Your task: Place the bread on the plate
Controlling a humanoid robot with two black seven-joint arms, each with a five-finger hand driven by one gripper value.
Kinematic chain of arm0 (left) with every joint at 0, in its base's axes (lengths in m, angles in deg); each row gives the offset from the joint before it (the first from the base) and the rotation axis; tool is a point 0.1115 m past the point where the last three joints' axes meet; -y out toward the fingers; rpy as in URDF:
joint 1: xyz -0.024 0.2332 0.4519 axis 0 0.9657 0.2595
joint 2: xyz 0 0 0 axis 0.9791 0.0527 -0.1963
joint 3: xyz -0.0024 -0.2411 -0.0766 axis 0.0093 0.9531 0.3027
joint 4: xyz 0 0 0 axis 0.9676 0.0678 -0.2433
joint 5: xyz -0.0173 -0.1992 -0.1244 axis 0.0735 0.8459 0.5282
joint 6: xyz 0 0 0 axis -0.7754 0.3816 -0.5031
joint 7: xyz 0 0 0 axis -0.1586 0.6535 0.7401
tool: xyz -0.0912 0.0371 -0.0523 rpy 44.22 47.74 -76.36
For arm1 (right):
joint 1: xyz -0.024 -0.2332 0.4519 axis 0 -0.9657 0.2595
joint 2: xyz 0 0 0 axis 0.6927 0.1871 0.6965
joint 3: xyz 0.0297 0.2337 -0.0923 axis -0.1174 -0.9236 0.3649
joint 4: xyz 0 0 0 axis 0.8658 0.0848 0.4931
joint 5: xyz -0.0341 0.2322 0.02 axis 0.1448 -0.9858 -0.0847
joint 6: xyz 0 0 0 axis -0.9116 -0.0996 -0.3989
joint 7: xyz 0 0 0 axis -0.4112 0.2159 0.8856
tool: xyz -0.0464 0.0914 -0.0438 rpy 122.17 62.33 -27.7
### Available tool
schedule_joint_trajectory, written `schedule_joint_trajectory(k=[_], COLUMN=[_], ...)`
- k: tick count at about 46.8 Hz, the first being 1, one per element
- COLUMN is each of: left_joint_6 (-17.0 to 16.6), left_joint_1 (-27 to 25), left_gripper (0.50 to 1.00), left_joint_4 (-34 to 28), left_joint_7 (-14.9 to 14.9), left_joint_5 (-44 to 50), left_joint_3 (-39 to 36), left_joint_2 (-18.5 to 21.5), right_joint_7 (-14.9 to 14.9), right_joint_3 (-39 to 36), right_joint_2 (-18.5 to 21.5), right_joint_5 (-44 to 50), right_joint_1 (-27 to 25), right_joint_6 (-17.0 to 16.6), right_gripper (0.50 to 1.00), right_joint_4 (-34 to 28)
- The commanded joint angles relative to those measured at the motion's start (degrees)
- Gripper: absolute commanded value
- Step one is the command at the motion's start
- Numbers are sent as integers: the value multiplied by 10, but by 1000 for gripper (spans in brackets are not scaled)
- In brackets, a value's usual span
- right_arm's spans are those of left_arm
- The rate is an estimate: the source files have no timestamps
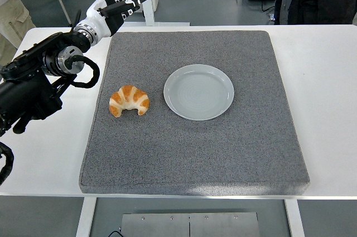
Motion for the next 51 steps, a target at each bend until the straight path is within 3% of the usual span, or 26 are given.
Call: schedule_joint_trajectory(k=[1,10,21,32,40,46,51], left_joint_6=[-25,-65,-82,-82,-83,-81,-75], left_joint_1=[3,7,6,-44,-68,-70,-70], left_gripper=[984,984,986,986,986,986,986], left_joint_4=[-60,-155,-267,-290,-332,-360,-400], left_joint_7=[-1,2,-2,-39,-50,-100,-110], left_joint_5=[-9,-77,-157,-209,-334,-407,-440], left_joint_3=[-2,-21,-25,-92,-120,-120,-119], left_joint_2=[27,81,147,195,230,254,279], right_joint_7=[0,0,0,0,0,0,0], right_joint_3=[0,0,0,0,0,0,0], right_joint_2=[0,0,0,0,0,0,0], right_joint_5=[0,0,0,0,0,0,0], right_joint_1=[0,0,0,0,0,0,0], right_joint_6=[0,0,0,0,0,0,1], right_gripper=[1000,1000,1000,1000,1000,1000,1000], right_joint_4=[0,0,0,0,0,0,0])
